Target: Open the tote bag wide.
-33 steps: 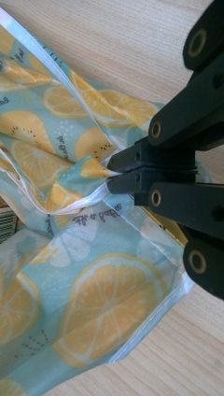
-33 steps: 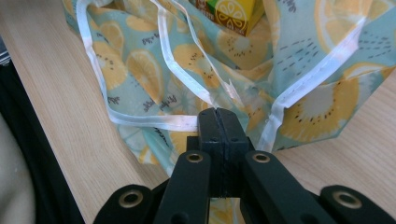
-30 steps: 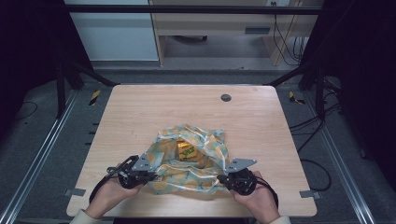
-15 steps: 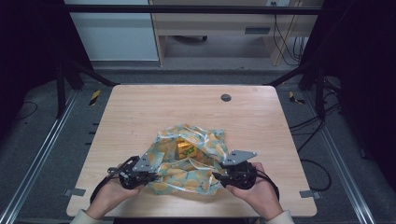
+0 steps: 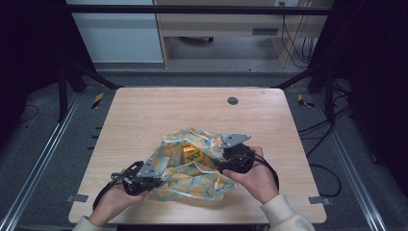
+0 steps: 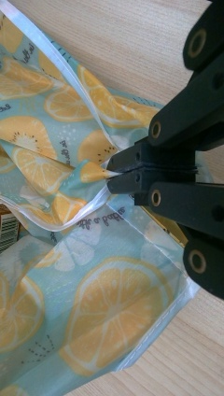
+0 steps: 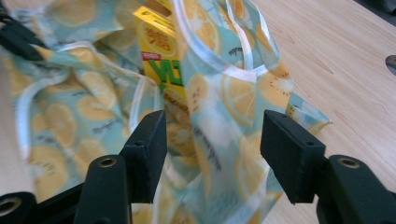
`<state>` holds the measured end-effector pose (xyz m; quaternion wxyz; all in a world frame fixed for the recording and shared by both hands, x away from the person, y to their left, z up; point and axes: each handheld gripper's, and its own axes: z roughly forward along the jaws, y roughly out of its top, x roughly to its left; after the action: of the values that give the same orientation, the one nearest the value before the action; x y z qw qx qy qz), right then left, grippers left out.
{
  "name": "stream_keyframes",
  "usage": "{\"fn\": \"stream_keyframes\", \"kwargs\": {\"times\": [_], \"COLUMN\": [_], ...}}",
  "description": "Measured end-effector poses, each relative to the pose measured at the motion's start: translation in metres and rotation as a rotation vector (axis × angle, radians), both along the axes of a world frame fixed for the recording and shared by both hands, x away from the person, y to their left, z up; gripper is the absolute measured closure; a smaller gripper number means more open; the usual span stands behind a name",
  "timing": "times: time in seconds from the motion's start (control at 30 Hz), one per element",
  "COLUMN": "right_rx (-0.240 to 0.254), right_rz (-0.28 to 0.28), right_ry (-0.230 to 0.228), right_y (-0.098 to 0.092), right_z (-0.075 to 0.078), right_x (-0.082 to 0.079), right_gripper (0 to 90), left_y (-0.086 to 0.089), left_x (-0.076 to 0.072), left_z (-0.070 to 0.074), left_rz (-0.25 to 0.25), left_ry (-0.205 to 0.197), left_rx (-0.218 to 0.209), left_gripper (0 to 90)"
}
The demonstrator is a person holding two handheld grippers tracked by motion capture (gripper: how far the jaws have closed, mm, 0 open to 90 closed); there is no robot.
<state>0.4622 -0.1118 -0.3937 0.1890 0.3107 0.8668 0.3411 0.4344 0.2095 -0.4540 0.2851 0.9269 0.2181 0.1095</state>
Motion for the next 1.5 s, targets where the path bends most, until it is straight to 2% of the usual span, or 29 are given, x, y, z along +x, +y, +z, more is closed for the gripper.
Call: {"fn": "stream_keyframes", "kwargs": {"times": [0.13, 0.2, 0.37, 0.47, 0.53, 0.63, 0.7, 0.8, 0.87, 0.97, 1.1, 1.27, 1.4, 1.5], "right_rx": [-0.014, -0.043, -0.056, -0.060, -0.065, -0.083, -0.077, -0.075, -0.068, -0.030, 0.009, 0.062, 0.067, 0.054], "right_rz": [-0.012, -0.006, -0.020, -0.019, -0.020, -0.005, 0.000, -0.008, -0.013, -0.028, -0.054, -0.085, -0.106, -0.129], "right_ry": [0.017, 0.021, 0.054, 0.059, 0.056, 0.059, 0.068, 0.062, 0.059, 0.058, 0.064, 0.043, 0.031, 0.062], "right_y": [0.009, 0.013, 0.014, 0.012, 0.011, 0.010, 0.008, 0.007, 0.006, 0.003, 0.001, 0.002, 0.004, 0.006], "right_z": [-0.008, -0.012, -0.017, -0.019, -0.019, -0.019, -0.016, -0.012, -0.009, -0.001, 0.008, 0.024, 0.030, 0.021], "right_x": [0.015, 0.021, 0.029, 0.031, 0.032, 0.034, 0.036, 0.040, 0.045, 0.059, 0.075, 0.095, 0.111, 0.124], "right_gripper": [32.8, 30.6, 22.6, 20.3, 27.2, 50.5, 65.6, 77.9, 82.8, 88.2, 89.3, 89.6, 89.6, 89.6], "left_y": [0.000, 0.000, -0.001, -0.001, -0.002, -0.003, -0.003, -0.004, -0.005, -0.008, -0.013, -0.021, -0.029, -0.031], "left_x": [0.000, -0.001, -0.001, -0.001, -0.001, -0.001, -0.001, 0.000, 0.000, 0.002, 0.005, 0.013, 0.022, 0.029], "left_z": [0.000, 0.000, 0.000, 0.000, 0.000, -0.001, -0.001, 0.000, 0.001, 0.004, 0.010, 0.027, 0.035, 0.027], "left_rz": [0.000, -0.003, -0.004, -0.005, -0.005, -0.006, -0.006, -0.011, -0.011, -0.017, -0.026, -0.026, -0.029, -0.024], "left_ry": [-0.002, -0.005, -0.005, -0.004, -0.003, -0.004, -0.003, -0.006, -0.008, -0.013, -0.019, -0.053, -0.065, -0.049], "left_rx": [0.002, 0.005, 0.005, 0.004, 0.002, 0.003, 0.005, 0.010, 0.007, 0.007, -0.004, -0.037, -0.047, -0.035], "left_gripper": [89.7, 89.7, 89.7, 89.7, 89.7, 89.7, 89.7, 89.8, 89.8, 89.8, 89.8, 89.8, 89.8, 89.9]}}
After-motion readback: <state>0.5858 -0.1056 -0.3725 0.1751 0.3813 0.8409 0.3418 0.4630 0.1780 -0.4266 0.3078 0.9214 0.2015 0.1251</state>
